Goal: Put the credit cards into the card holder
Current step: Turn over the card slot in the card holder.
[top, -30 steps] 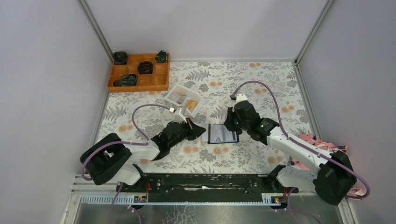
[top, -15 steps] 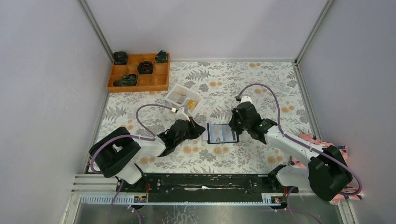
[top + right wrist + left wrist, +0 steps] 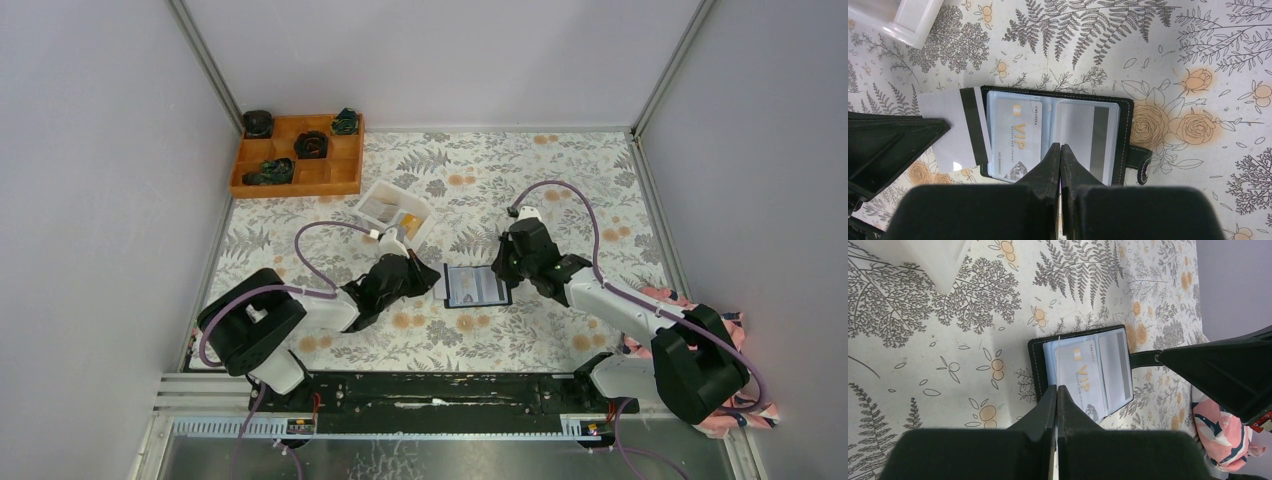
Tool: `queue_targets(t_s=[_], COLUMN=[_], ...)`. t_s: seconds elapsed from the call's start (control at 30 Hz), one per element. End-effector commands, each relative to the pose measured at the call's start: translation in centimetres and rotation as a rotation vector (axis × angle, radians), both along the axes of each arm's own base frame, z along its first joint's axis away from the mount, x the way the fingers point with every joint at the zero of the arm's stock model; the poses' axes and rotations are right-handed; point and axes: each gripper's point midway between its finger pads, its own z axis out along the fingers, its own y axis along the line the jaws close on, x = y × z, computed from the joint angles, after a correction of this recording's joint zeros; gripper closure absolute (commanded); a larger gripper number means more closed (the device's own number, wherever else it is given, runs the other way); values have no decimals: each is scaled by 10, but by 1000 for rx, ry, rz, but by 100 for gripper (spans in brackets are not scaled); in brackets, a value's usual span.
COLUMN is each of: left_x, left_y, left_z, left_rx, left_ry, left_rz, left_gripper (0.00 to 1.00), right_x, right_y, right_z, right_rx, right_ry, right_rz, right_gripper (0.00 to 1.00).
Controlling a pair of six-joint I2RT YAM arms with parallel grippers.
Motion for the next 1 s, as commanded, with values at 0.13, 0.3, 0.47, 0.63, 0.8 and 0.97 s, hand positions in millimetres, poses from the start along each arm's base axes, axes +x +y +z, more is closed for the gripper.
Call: queue_targets(t_s=[0.13, 0.3, 0.47, 0.63, 0.8, 0.97], left_x=[4, 2, 0, -2, -2, -2], left_y=[5, 8, 3, -4, -8, -11], left_z=[-5, -8, -7, -5, -1, 4], left_rx=[18, -16, -69, -127, -167, -215], left_ry=[10, 28, 46, 60, 66, 64], left_rz=[51, 80, 74, 64, 65, 71], left_gripper=[100, 100, 100, 100, 100, 100], right_x=[5, 3, 1, -1, -3, -5], right_y=[-1, -2, -2, -3, -5, -5], right_z=[-6, -11, -15, -20, -23, -25], right_rx=[32, 38, 41, 42, 45, 52], right_ry=[1, 11, 23, 35, 43, 47], right_rz=[-24, -27, -26, -32, -39, -39], right_gripper=[99, 100, 100, 100, 100, 100])
